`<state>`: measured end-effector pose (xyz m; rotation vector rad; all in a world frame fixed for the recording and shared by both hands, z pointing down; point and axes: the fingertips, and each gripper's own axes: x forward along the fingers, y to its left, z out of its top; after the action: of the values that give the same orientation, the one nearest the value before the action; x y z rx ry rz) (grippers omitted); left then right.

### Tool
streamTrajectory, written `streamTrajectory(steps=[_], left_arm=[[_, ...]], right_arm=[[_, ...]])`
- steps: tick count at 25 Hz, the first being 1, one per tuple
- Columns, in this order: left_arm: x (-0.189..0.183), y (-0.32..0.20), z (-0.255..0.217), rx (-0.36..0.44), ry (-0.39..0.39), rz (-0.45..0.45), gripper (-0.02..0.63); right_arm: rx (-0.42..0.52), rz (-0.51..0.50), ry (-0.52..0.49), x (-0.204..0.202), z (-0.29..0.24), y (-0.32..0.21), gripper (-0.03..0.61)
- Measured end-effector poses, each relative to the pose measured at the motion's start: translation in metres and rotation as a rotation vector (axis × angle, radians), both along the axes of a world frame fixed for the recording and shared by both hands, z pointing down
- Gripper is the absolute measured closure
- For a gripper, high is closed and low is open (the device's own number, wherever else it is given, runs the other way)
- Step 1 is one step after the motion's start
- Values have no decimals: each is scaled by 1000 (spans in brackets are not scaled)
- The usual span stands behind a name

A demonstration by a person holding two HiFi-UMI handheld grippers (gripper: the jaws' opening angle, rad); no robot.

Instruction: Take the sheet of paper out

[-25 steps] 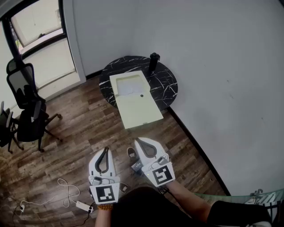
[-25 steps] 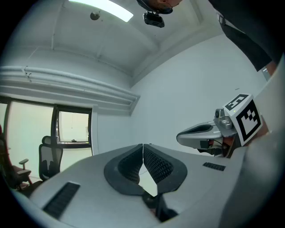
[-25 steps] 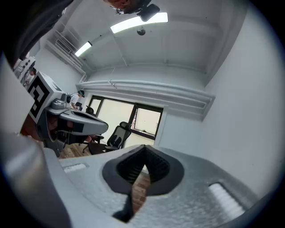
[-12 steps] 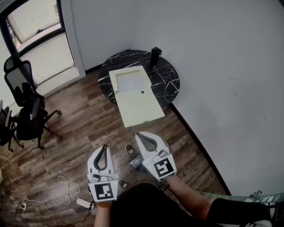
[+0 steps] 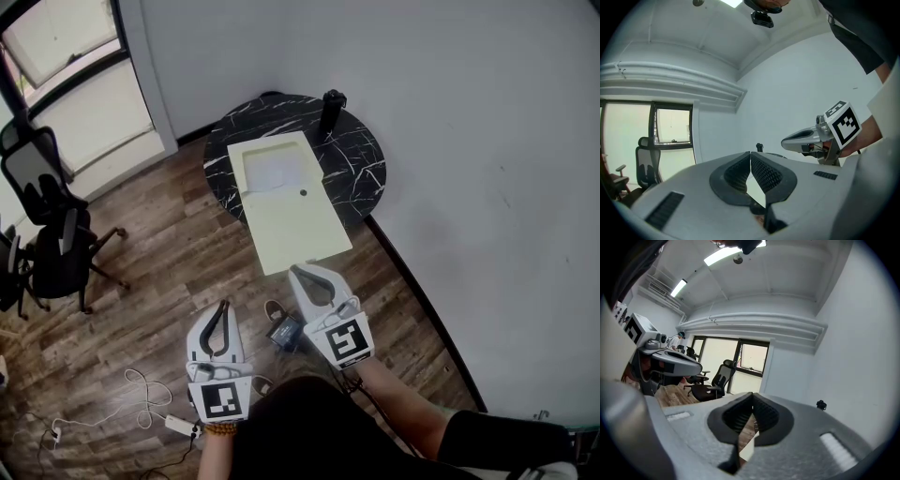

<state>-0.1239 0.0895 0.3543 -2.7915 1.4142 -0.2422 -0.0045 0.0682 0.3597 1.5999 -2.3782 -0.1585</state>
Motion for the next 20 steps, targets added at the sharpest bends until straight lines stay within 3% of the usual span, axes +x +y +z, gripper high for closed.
streamTrajectory(steps=[20], left_arm=[[24,-117,16,-76,-19,-82,606]], right_arm=[[-60,-77,58,38,22,-156,580]])
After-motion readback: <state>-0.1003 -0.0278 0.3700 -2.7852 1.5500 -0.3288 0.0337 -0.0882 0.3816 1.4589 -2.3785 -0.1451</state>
